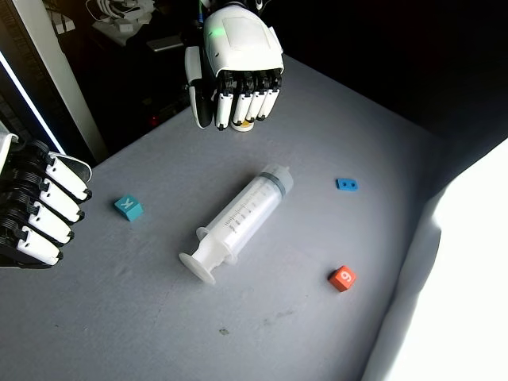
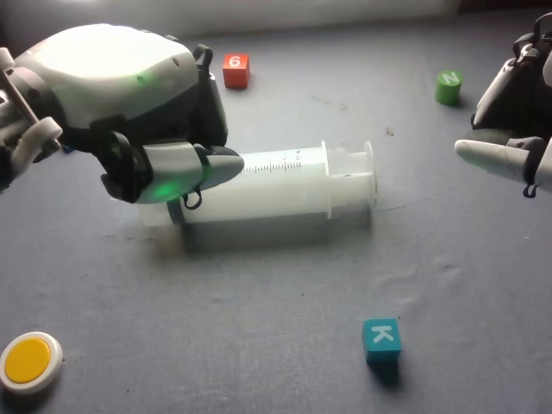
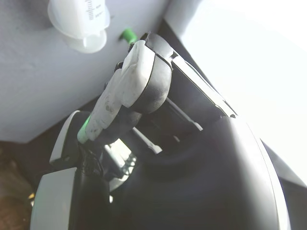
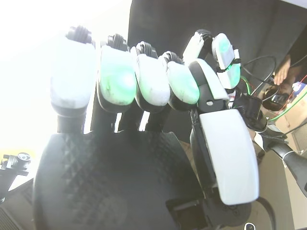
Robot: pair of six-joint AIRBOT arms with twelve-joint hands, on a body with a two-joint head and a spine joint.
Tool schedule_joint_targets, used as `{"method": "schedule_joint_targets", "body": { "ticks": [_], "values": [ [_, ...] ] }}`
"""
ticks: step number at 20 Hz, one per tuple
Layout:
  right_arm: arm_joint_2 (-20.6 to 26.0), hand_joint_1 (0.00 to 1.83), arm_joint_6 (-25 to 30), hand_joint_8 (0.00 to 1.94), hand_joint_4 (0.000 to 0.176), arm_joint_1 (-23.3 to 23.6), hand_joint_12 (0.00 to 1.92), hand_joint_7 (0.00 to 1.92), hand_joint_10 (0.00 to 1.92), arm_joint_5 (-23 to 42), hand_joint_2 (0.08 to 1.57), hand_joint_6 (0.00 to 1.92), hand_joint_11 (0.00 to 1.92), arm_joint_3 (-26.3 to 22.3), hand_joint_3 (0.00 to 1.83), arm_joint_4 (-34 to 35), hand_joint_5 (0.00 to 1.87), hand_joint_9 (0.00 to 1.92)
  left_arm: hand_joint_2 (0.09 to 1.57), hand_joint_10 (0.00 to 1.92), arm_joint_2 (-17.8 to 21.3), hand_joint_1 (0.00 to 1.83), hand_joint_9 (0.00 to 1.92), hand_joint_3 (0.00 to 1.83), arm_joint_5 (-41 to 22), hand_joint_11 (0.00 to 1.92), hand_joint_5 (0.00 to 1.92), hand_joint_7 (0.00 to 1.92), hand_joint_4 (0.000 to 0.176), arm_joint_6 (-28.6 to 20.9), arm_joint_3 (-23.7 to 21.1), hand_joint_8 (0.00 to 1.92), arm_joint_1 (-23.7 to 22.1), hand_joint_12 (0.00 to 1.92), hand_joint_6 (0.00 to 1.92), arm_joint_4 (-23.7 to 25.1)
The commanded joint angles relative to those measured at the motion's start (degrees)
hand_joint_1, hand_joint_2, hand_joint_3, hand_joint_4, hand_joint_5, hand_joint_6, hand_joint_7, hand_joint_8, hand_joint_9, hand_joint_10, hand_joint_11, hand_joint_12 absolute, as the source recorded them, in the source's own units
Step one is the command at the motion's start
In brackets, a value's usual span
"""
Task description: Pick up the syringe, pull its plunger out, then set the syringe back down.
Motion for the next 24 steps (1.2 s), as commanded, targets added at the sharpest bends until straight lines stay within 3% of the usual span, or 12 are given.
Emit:
{"method": "schedule_joint_targets", "body": {
  "ticks": [1,4,5,10,12,15,17,18,20,22,24],
  "values": [
    [0.26,0.0,-0.06,0.01,0.0,0.17,0.02,0.02,0.02,7.02,0.93,0.02,0.0,-0.19,0.16,0.15,0.04,0.01,1.0,0.0,0.07,0.0,0.0,0.18,-3.72,0.0,0.0,0.0,0.0,0.09,0.33,0.0,-0.95,0.0,0.01,0.79],
    [0.26,0.0,-0.21,0.01,0.0,0.14,0.02,0.02,0.02,7.02,0.93,0.02,0.0,-0.19,0.16,0.15,0.04,0.01,1.0,0.0,0.07,0.0,0.0,0.18,-5.39,0.0,0.0,0.0,0.0,0.1,0.67,0.0,-1.31,0.0,0.01,0.19],
    [0.26,0.0,-0.25,0.0,0.0,0.13,0.0,0.0,0.0,7.02,1.0,0.0,0.0,-0.19,0.01,0.15,0.02,0.0,1.09,0.0,0.06,0.0,0.0,0.02,-5.76,0.0,0.0,0.0,0.0,0.1,0.92,0.0,-1.52,0.0,0.0,0.33],
    [0.25,0.0,-0.32,0.0,0.0,0.13,0.0,0.0,0.0,7.02,0.99,0.0,0.0,-0.19,0.0,0.15,0.02,0.0,1.09,0.0,0.0,0.04,0.0,0.01,-5.06,0.0,0.0,0.0,0.0,2.14,1.01,0.0,-1.63,0.0,0.0,-0.12],
    [0.24,0.0,-0.38,0.01,0.0,0.14,0.03,0.06,0.01,7.02,1.0,0.01,0.04,-0.19,0.0,0.15,0.08,0.05,0.96,0.0,-0.03,0.84,0.0,0.0,-4.41,0.04,0.0,0.0,0.0,6.07,0.98,0.0,-1.4,0.02,0.0,-3.99],
    [0.24,0.0,-0.54,0.0,0.0,0.14,0.03,0.07,0.0,7.02,1.02,0.0,0.03,-0.19,0.01,0.15,0.08,0.05,0.89,0.0,-0.26,1.07,0.0,0.0,-4.41,0.03,0.0,0.0,0.0,11.2,1.01,0.0,-1.11,0.05,0.0,-9.32],
    [0.25,0.0,-0.53,0.01,0.0,0.15,0.03,0.08,0.0,7.02,1.02,0.01,0.03,-0.18,0.01,0.17,0.09,0.06,0.91,0.0,-1.17,1.13,0.01,0.01,-5.89,0.0,0.02,0.02,0.0,12.45,1.43,0.0,-0.73,0.2,0.0,-11.32],
    [0.25,0.0,-0.49,0.0,0.0,0.15,0.03,0.08,0.0,7.02,1.03,0.01,0.02,-0.17,0.01,0.18,0.1,0.05,0.92,0.01,-1.98,1.09,0.07,0.0,-6.26,0.0,0.08,0.07,0.0,13.42,1.91,0.0,-0.52,0.4,0.01,-13.01],
    [0.25,0.0,-0.29,0.0,0.0,0.18,0.03,0.07,0.0,6.93,1.02,0.0,0.03,-0.17,0.01,0.56,0.09,0.05,0.92,0.01,-4.24,1.08,0.08,0.0,-6.81,0.0,0.08,0.09,0.0,17.79,3.15,0.0,-0.38,0.39,0.0,-18.8],
    [0.26,0.0,-0.24,0.0,0.0,0.58,0.03,0.06,0.0,6.2,1.02,0.0,0.02,-0.09,0.0,2.51,0.09,0.04,0.89,0.01,-6.62,1.07,0.12,0.0,-7.95,0.0,0.11,0.13,0.0,21.46,4.3,0.01,-0.29,0.51,0.01,-23.3],
    [0.24,0.0,1.06,0.01,0.0,1.19,0.03,0.07,0.0,4.71,1.03,0.01,0.01,0.32,0.0,4.17,0.11,0.05,0.88,0.01,-8.69,1.11,0.14,0.0,-9.94,0.0,0.15,0.15,0.0,23.18,5.17,0.01,0.11,0.54,0.01,-25.61]
  ]
}}
